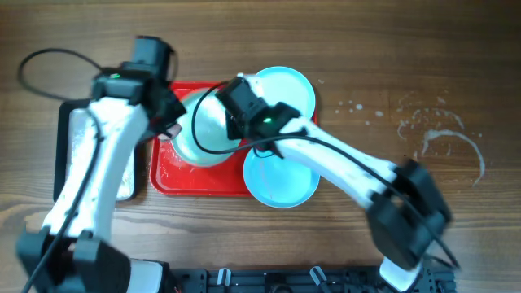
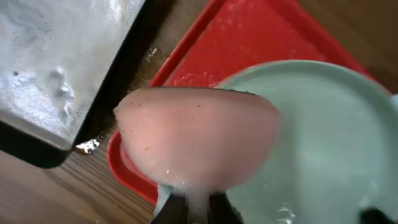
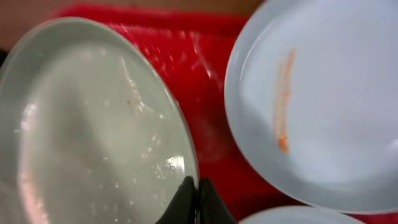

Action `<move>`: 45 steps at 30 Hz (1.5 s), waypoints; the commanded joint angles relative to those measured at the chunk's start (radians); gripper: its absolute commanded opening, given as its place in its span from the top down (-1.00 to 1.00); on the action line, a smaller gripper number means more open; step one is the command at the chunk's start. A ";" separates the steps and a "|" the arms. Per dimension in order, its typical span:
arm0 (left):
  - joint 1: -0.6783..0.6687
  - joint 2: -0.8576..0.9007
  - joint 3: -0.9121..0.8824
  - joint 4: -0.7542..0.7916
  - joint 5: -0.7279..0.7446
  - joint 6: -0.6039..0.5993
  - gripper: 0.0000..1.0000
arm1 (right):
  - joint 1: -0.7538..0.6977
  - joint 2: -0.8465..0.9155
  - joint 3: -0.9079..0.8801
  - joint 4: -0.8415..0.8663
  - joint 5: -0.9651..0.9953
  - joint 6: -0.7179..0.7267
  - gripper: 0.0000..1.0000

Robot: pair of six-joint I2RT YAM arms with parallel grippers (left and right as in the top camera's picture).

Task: Clean dirty plates on tray and stack at the side
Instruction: 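Lift the scrubbed plate with the right gripper toward the right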

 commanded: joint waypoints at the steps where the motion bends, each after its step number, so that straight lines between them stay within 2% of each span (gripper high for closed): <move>1: 0.069 -0.031 0.020 0.007 0.126 0.065 0.92 | 0.001 -0.151 0.003 -0.058 0.351 -0.058 0.91; 4: 0.111 -0.030 0.018 0.037 0.151 0.065 0.92 | 0.026 -0.175 0.003 -0.059 0.492 -0.128 0.91; 8: 0.127 -0.030 0.016 0.057 0.158 0.064 0.92 | 0.095 -0.155 -0.016 -0.048 0.710 -0.137 0.91; 11: 0.127 -0.029 0.005 0.069 0.158 0.064 0.92 | 0.191 -0.137 -0.028 -0.003 1.020 -0.159 0.91; 15: 0.127 -0.023 -0.013 0.082 0.158 0.064 0.92 | 0.275 -0.122 -0.031 0.022 1.109 -0.146 0.91; 17: 0.127 -0.019 -0.013 0.083 0.158 0.064 0.92 | 0.284 -0.097 -0.032 0.035 1.129 -0.149 0.91; 20: 0.127 -0.016 -0.013 0.083 0.158 0.064 0.92 | 0.288 -0.042 -0.033 0.039 1.263 -0.167 0.91; 27: 0.127 -0.016 -0.013 0.091 0.158 0.061 0.92 | 0.292 0.048 -0.033 0.077 1.194 -0.205 0.91; 35: 0.127 -0.016 -0.013 0.098 0.177 0.061 0.92 | 0.312 0.117 -0.035 0.231 1.159 -0.386 0.91; 45: 0.147 -0.016 -0.013 0.138 0.177 0.061 0.92 | 0.316 0.140 -0.036 0.533 1.170 -0.903 0.91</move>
